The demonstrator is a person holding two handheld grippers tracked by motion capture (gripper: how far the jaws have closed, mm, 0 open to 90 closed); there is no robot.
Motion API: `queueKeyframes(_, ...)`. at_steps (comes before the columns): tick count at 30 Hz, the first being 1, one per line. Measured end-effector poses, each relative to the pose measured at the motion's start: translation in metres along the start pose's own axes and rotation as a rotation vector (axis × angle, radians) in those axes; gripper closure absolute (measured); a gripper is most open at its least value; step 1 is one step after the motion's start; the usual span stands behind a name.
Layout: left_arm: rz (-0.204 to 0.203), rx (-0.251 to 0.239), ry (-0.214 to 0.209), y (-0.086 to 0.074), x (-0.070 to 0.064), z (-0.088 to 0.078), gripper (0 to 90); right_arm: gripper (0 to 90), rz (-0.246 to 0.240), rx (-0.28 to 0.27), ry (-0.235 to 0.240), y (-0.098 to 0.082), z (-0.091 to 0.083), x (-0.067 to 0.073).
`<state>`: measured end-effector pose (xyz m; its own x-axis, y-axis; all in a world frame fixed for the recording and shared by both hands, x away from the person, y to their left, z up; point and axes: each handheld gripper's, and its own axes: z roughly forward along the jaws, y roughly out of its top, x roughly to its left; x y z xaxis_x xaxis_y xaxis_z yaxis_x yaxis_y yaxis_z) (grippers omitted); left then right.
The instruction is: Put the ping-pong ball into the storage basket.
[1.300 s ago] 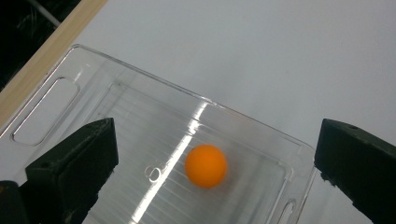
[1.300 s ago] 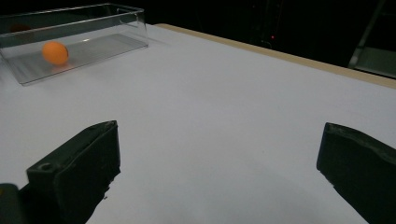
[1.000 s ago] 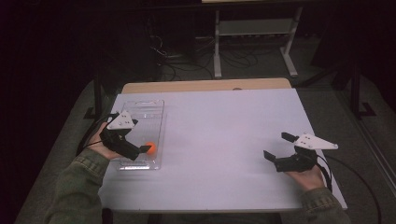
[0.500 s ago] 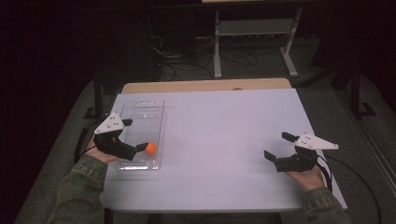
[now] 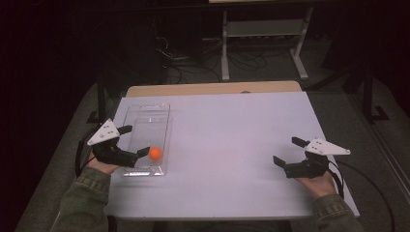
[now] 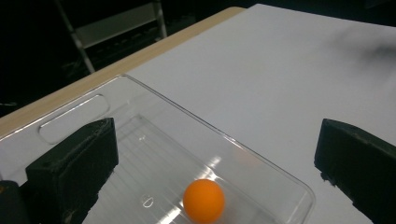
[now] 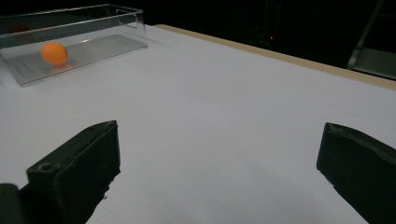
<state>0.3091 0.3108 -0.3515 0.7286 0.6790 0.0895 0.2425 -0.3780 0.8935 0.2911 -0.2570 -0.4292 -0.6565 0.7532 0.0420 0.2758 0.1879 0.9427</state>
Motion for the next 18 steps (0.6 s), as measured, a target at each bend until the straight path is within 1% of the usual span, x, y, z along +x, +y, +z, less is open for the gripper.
queueKeyframes(5,-0.014,-0.03,0.021,-0.007,-0.003,0.001,0.0,0.0,-0.002,-0.001,-0.001,0.0,0.0,0.0)
queueKeyframes(7,-0.036,-0.049,0.022,-0.01,-0.002,0.001,0.0,0.0,-0.001,0.0,0.0,0.0,0.0,0.0)
queueKeyframes(8,-0.035,-0.05,0.035,-0.012,-0.003,0.0,0.0,0.0,-0.001,0.0,0.0,0.0,0.0,0.0)
queueKeyframes(10,-0.041,-0.052,0.041,-0.016,-0.002,0.0,0.0,0.0,-0.001,-0.001,0.001,0.0,0.0,0.0)
queueKeyframes(12,-0.054,-0.071,0.049,-0.019,-0.002,-0.001,0.0,0.0,-0.001,0.0,0.001,0.0,0.0,0.0)
queueKeyframes(15,-0.073,-0.108,0.047,-0.023,-0.001,-0.005,0.0,0.0,-0.003,-0.001,0.003,0.0,0.0,0.0)
queueKeyframes(17,-0.066,-0.124,0.068,-0.025,-0.003,-0.006,0.0,0.0,-0.002,-0.001,0.002,0.0,0.0,0.0)
queueKeyframes(18,-0.068,-0.139,0.08,-0.026,-0.004,-0.007,0.0,0.0,-0.001,-0.002,0.001,0.0,0.0,0.0)
